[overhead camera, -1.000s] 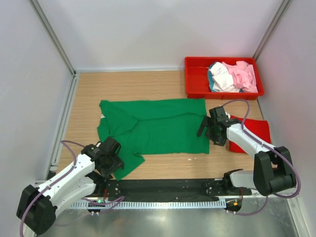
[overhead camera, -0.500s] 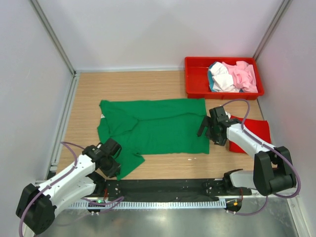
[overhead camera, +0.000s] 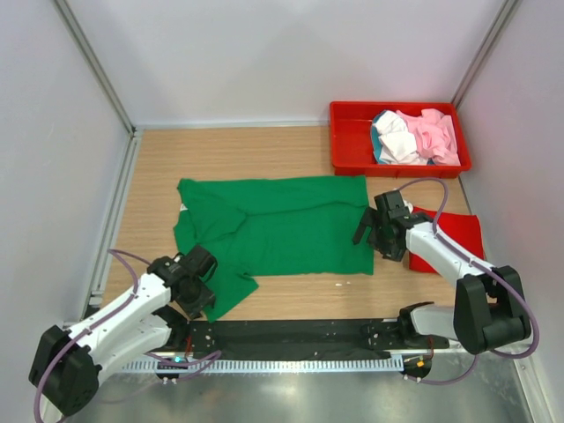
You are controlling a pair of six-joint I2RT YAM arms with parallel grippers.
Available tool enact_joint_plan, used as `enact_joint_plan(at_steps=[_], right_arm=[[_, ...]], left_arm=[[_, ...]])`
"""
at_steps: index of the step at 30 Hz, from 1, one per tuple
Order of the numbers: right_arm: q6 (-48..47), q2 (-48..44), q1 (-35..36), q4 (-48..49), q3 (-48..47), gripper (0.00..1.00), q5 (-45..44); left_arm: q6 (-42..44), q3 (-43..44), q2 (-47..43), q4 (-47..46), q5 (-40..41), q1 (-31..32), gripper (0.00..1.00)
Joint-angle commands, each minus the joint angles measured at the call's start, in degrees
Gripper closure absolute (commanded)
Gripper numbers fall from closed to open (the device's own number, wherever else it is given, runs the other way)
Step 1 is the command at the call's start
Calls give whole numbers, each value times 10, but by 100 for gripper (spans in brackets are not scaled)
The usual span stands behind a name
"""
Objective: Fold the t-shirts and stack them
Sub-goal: Fold the tshirt
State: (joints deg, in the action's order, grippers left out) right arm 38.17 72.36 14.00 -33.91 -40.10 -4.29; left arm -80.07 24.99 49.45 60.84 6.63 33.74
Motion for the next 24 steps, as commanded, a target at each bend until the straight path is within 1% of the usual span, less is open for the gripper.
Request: enact_joint_plan(at_steps=[1,4,7,8,10,13,14,16,17,18,21,24], right_arm=[[18,-13,-3,6,3,2,4],[27,-25,-3,6,5,2,-3],[29,-36,-3,-4,12,2,-11],[30,-37,-4,-5,12,2,-11],[34,-48,-3,-12,12,3,-5],[42,-70,-2,-24,4,4,2],[43,-86,-3,-27,1,5,2],[45,-95,-3,-40,-1,6,-1],[45,-95,-2,-46,2,6,-1],[45,-93,-3,-48,5,9,3],[46,-79,-3,-61,26,11,6],[62,-92,-4,-55,55,16,7]], left_arm=[[7,3,-13,27,3,2,60],[5,-15,-16,18,-17,2,63],[9,-27,-16,6,-20,2,68],[10,-29,-16,3,-18,2,73],[9,-27,-10,-1,-10,2,80],[8,-22,-4,1,-6,2,86],[8,-22,-4,1,-6,2,91],[5,-23,-7,0,-6,2,94],[5,-23,-11,0,-5,2,99],[4,-23,-11,1,0,2,100],[4,-17,-13,-1,7,2,100],[4,-9,-15,-2,13,3,100]])
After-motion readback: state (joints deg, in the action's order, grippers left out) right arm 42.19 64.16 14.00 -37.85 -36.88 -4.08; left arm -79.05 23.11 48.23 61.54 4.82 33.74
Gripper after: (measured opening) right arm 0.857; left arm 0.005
